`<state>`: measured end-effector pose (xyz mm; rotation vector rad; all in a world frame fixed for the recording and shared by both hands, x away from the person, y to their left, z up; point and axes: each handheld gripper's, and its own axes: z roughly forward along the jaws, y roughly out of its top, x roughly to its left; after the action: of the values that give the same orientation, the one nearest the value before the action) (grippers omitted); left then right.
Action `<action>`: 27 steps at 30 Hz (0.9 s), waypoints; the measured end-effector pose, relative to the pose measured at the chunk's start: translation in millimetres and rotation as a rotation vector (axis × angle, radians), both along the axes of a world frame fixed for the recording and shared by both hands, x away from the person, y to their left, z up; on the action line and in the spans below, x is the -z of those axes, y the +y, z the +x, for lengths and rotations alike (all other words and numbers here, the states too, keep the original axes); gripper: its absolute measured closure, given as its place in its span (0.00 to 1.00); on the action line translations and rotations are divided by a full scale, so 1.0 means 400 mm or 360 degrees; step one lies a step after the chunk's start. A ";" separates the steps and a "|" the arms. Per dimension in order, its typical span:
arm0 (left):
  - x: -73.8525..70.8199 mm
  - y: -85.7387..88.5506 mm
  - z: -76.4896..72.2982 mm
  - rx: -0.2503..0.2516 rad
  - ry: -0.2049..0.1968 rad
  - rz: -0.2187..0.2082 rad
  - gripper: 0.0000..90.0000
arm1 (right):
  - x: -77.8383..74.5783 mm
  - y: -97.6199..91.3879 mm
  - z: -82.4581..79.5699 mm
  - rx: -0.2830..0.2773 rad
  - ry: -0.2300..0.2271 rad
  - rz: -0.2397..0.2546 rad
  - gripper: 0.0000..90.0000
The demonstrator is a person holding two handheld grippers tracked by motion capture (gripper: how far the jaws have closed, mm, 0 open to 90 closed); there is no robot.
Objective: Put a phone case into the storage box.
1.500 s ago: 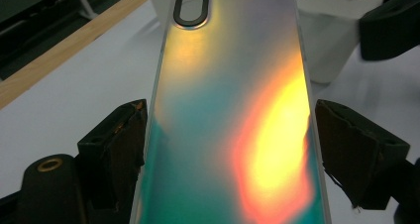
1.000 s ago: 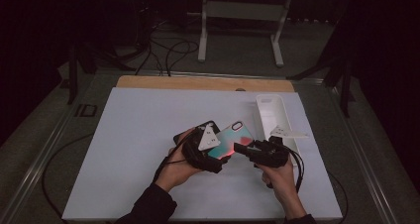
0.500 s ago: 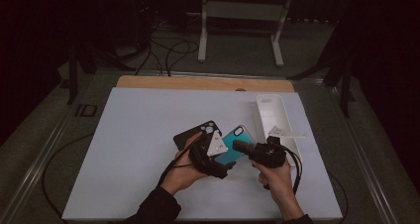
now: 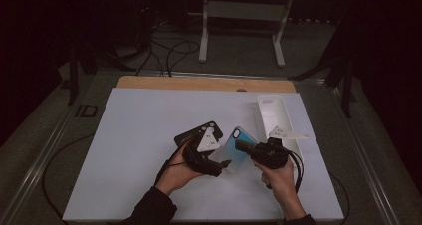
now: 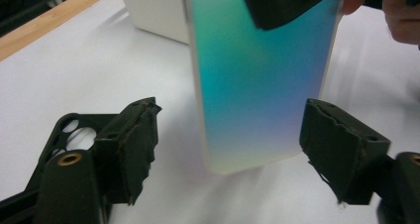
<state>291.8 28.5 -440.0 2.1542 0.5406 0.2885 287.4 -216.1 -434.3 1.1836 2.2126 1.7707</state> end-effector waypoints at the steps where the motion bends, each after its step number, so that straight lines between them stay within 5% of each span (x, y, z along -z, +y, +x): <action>1: 0.000 0.005 0.001 -0.0007 0.0003 -0.0005 0.24 | -0.002 -0.001 0.000 0.0000 -0.0004 -0.0003 0.96; 27: 0.012 0.089 -0.008 -0.0022 0.0067 -0.0194 0.18 | -0.056 0.024 0.009 -0.0137 -0.0121 -0.0023 0.96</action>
<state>288.5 64.0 -444.7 2.0429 0.5823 0.2126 290.9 -206.7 -411.9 1.0153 2.2615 1.7953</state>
